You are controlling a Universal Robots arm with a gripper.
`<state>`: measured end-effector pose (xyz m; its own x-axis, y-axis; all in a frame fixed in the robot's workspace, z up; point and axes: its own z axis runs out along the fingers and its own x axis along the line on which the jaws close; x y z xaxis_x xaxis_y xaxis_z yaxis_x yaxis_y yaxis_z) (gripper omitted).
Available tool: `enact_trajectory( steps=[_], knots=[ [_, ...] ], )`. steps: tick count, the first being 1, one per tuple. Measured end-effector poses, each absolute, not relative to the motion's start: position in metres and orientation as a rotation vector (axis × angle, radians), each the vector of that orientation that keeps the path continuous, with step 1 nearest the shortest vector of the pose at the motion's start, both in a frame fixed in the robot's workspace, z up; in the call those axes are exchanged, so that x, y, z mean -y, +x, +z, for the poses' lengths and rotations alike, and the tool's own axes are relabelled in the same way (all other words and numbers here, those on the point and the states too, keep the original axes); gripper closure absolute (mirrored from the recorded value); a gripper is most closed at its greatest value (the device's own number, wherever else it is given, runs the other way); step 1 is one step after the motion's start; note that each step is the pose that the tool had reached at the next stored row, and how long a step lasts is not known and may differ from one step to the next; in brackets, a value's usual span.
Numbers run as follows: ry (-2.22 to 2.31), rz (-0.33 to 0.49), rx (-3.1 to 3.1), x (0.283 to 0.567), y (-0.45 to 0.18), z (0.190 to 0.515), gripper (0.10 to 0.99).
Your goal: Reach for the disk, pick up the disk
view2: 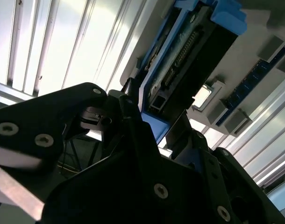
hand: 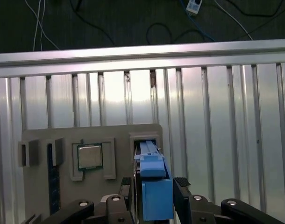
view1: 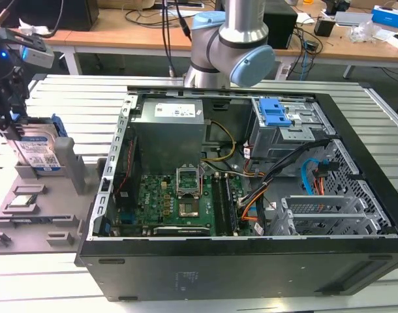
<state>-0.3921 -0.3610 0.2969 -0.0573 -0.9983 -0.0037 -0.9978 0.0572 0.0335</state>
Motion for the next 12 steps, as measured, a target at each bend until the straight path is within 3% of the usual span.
enact_trajectory(
  steps=[7,10,12],
  knots=[
    [2.143,-0.042,2.269,0.361,-0.3921,0.2937,0.604],
    [2.143,-0.042,2.269,0.361,-0.3921,0.2936,0.718],
    [2.143,-0.042,2.269,0.361,-0.3921,0.2934,0.718]
  ],
)
